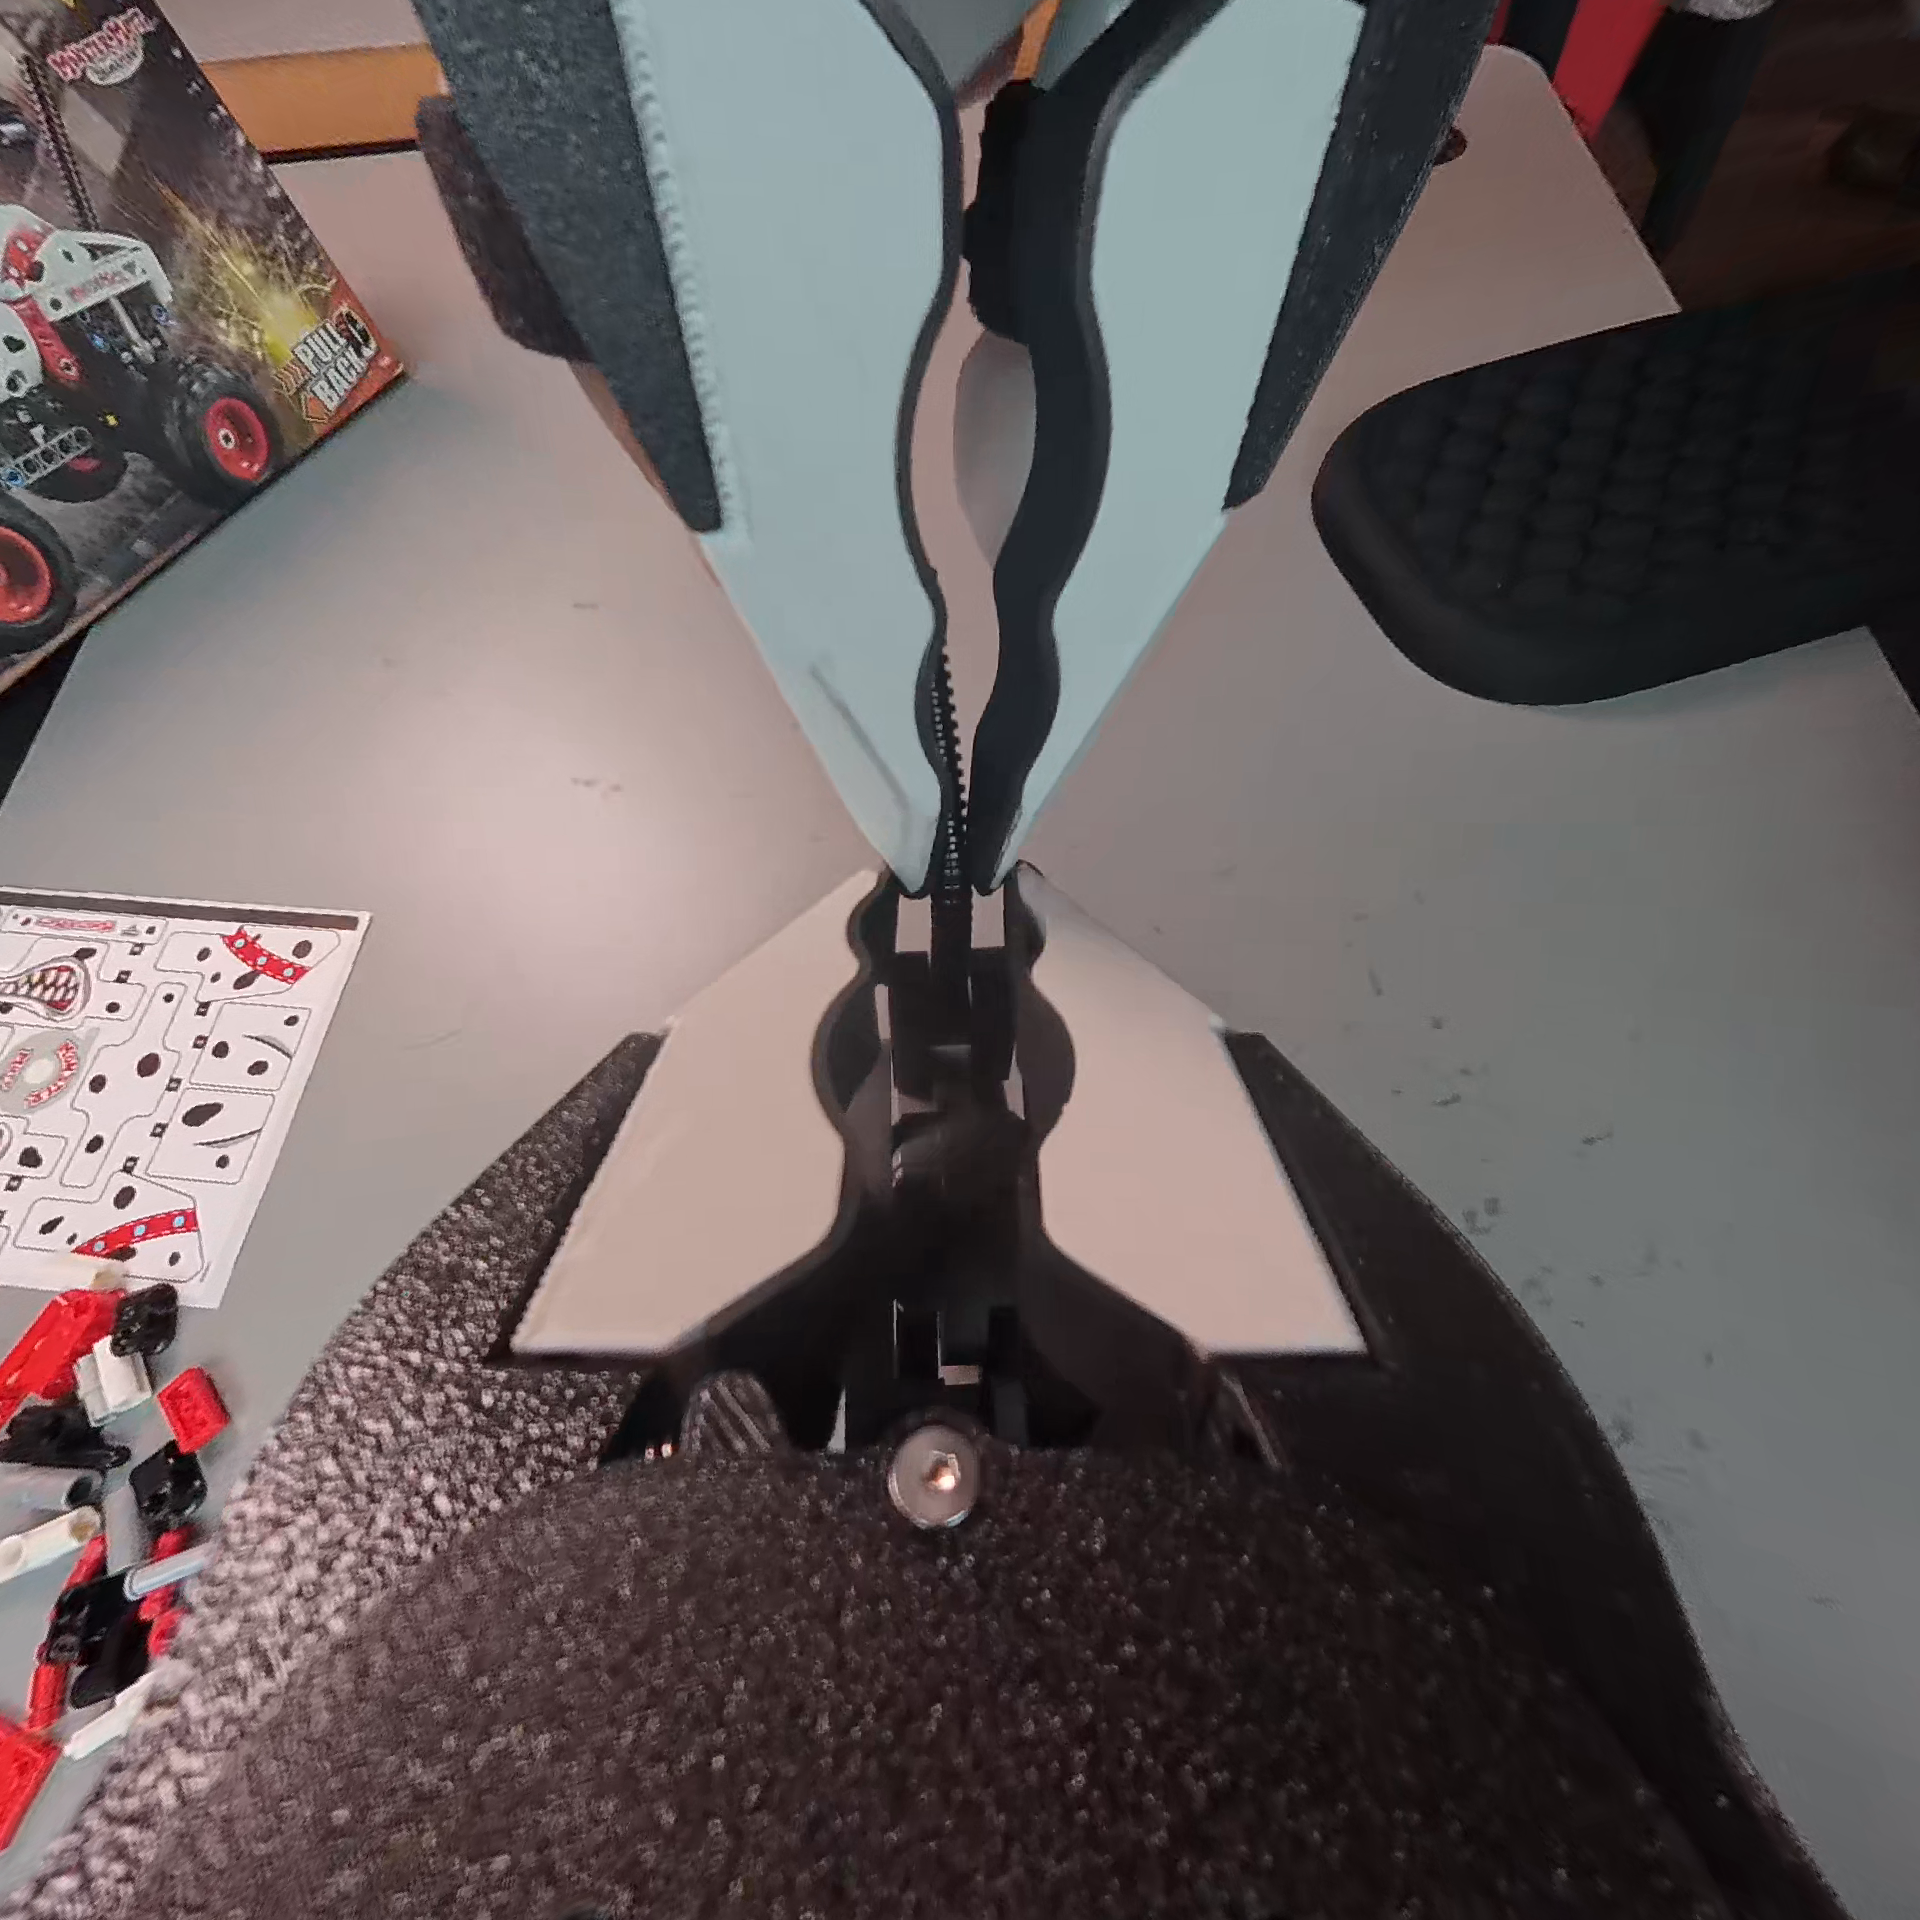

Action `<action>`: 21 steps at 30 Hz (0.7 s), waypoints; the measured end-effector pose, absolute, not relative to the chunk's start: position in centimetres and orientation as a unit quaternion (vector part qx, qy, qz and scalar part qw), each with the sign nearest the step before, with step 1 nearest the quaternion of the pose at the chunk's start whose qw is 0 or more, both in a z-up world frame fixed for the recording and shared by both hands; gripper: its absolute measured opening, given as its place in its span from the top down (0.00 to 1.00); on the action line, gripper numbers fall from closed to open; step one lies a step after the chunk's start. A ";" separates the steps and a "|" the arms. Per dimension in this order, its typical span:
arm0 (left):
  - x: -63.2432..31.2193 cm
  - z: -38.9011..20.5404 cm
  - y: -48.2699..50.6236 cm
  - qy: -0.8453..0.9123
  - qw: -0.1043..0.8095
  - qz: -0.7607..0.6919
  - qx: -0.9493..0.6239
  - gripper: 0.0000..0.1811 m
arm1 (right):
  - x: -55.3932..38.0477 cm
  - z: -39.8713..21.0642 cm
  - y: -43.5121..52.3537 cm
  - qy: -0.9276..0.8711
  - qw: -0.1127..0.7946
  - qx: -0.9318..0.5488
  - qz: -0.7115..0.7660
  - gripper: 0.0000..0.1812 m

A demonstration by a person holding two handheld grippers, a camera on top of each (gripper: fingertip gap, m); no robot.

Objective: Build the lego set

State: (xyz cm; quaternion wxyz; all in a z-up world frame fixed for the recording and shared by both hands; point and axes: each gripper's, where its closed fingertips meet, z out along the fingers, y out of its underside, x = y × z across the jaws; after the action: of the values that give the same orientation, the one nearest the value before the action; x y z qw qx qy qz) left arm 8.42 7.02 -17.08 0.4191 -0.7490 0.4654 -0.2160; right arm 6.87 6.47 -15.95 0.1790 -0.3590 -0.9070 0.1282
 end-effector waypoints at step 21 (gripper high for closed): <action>8.8 -16.5 6.4 0.455 0.429 -0.258 -0.736 0.96 | 9.9 -11.6 7.7 -0.723 0.288 -0.491 0.391 0.79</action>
State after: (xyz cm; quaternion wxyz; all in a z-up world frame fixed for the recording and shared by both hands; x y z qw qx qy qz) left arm 8.77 6.43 -16.53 0.4286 -0.7364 0.4553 -0.2584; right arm 9.93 7.72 -11.65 0.2884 -0.4907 -0.7234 0.3909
